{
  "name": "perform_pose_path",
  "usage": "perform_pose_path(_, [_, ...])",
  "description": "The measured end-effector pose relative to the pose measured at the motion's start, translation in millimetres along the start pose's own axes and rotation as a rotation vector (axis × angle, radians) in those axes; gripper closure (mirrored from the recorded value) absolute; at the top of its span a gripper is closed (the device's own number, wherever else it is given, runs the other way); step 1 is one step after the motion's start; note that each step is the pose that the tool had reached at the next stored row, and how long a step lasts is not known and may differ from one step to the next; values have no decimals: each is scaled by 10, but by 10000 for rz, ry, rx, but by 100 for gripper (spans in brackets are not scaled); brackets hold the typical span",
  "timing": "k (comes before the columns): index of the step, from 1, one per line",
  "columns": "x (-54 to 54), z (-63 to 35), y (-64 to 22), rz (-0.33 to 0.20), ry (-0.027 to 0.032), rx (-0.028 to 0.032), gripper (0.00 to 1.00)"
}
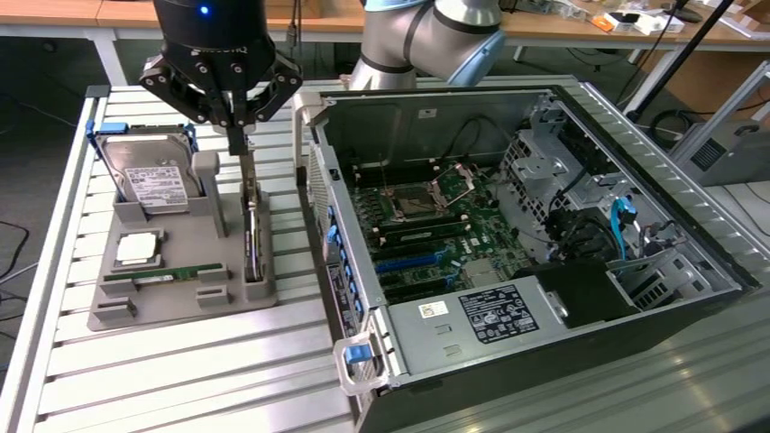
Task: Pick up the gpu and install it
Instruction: 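Reach for the gpu, then pick up the gpu and move the gpu toward the slot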
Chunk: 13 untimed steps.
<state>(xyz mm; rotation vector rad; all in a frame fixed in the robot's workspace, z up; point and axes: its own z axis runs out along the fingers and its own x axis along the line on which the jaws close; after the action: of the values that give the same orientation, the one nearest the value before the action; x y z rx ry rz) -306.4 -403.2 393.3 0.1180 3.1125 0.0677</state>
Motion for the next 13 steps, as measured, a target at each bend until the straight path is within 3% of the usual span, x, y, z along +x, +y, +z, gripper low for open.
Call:
perform_pose_path(12, [0,0,0,0,0,0,89])
perform_pose_path(13, [0,0,0,0,-1,0,83])
